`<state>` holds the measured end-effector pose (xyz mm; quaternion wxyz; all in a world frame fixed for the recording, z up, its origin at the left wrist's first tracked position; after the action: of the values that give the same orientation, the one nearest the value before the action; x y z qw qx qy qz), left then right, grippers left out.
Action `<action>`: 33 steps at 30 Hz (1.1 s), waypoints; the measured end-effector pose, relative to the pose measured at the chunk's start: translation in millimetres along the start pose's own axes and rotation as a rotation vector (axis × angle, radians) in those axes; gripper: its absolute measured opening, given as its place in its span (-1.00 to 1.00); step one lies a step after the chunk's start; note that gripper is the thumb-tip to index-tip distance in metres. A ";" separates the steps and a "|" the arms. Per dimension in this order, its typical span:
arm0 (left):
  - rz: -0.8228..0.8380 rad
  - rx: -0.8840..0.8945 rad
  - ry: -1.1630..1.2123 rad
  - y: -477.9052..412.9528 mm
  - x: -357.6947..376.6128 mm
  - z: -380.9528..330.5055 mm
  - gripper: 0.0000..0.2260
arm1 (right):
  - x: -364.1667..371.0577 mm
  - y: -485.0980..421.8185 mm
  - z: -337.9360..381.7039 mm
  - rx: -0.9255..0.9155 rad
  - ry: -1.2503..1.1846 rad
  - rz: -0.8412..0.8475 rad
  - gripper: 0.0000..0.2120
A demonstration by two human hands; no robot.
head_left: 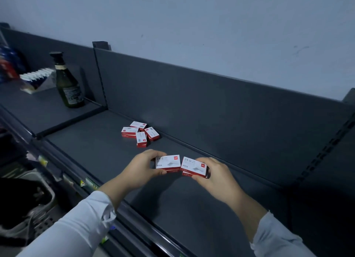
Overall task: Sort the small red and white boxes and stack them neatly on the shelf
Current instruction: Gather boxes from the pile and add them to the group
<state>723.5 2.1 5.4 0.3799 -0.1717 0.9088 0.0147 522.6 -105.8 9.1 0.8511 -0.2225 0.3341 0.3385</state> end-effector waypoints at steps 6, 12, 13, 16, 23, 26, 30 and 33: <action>0.009 0.005 0.014 -11.9 -10.4 16.0 -0.63 | 12.1 -24.5 3.2 -0.009 0.019 0.014 -0.63; 0.039 0.040 0.043 -27.2 -27.8 38.8 -0.64 | 30.8 -44.9 11.9 0.026 0.003 0.014 -0.51; 0.044 0.051 0.047 -31.1 -32.0 44.2 -0.63 | 34.5 -48.6 14.5 0.032 0.000 0.009 -0.49; 0.062 0.091 0.046 -42.2 -45.9 61.2 -0.62 | 46.5 -59.8 25.3 0.036 -0.001 -0.031 -0.52; 0.153 0.188 0.063 -68.9 -87.6 104.8 -0.63 | 81.4 -89.7 61.7 0.054 0.019 -0.162 -0.62; 0.184 0.228 0.059 -79.3 -109.1 121.5 -0.61 | 100.0 -102.8 78.4 0.087 0.054 -0.161 -0.62; 0.231 0.259 0.058 -87.3 -128.2 146.3 -0.58 | 123.0 -114.8 97.5 0.096 0.056 -0.208 -0.65; 0.282 0.268 0.075 -90.0 -138.6 164.4 -0.58 | 140.5 -120.0 108.9 0.141 0.069 -0.239 -0.58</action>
<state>955.7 -15.0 -5.6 0.3596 0.0090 0.9312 -0.0599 732.0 -60.6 0.2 0.8867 -0.2120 0.3574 0.2028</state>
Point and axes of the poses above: each hand's wrist, its own y-axis away from the middle knuckle, its own x-axis out of the palm, z = x × y, the point moved 6 cm from there along -y, towards the middle knuckle, and after that the axes turned 2 degrees about z, right-handed, at the moved point
